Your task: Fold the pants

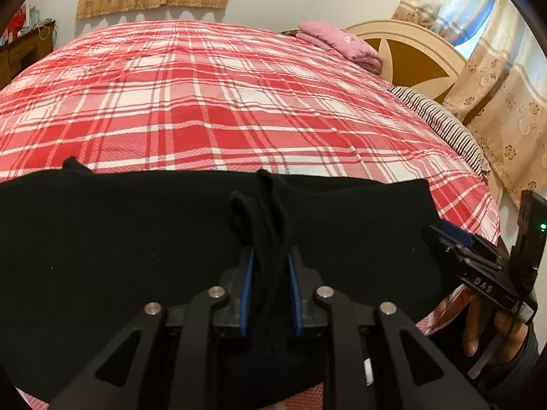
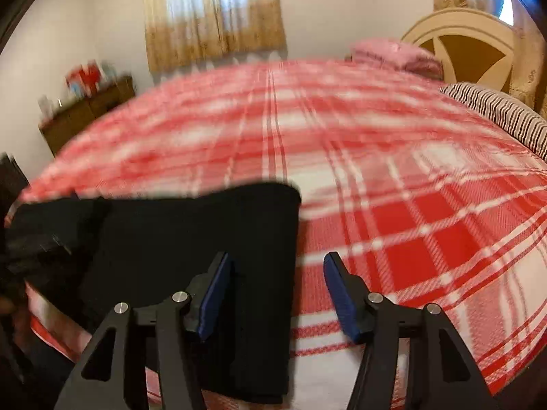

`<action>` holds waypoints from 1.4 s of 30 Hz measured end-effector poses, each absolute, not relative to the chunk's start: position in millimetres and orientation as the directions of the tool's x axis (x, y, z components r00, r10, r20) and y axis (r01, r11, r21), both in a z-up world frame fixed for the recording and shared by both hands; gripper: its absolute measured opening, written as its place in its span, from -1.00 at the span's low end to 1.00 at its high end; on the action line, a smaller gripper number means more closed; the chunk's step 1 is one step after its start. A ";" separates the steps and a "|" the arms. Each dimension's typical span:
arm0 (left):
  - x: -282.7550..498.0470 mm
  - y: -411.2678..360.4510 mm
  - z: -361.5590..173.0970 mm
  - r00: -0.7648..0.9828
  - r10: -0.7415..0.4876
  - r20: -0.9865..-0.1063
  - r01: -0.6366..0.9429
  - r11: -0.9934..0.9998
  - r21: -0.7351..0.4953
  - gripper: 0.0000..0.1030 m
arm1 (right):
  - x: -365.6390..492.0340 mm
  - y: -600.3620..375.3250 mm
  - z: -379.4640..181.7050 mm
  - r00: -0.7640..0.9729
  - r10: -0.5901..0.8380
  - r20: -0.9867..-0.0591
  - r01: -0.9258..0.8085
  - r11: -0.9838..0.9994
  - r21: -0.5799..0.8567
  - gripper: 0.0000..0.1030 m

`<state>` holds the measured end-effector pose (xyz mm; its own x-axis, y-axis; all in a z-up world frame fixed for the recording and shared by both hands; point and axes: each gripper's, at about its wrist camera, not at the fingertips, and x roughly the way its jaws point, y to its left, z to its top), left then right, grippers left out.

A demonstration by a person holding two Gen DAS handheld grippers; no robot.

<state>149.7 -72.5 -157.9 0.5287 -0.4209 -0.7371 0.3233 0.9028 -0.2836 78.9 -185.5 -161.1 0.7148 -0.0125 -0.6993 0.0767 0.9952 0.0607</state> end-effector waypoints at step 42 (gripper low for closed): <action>123.2 248.0 -144.9 0.704 -0.002 -0.711 -0.203 0.958 -0.203 0.45 | 62.0 -140.2 -157.2 0.839 0.017 -0.544 -0.030 0.999 -0.014 0.18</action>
<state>123.2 248.0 -144.9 0.7036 -0.0016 -0.7106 -0.2032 0.9578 -0.2034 62.0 -140.2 -157.2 0.8390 0.0174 -0.5439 -0.0300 0.9994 -0.0143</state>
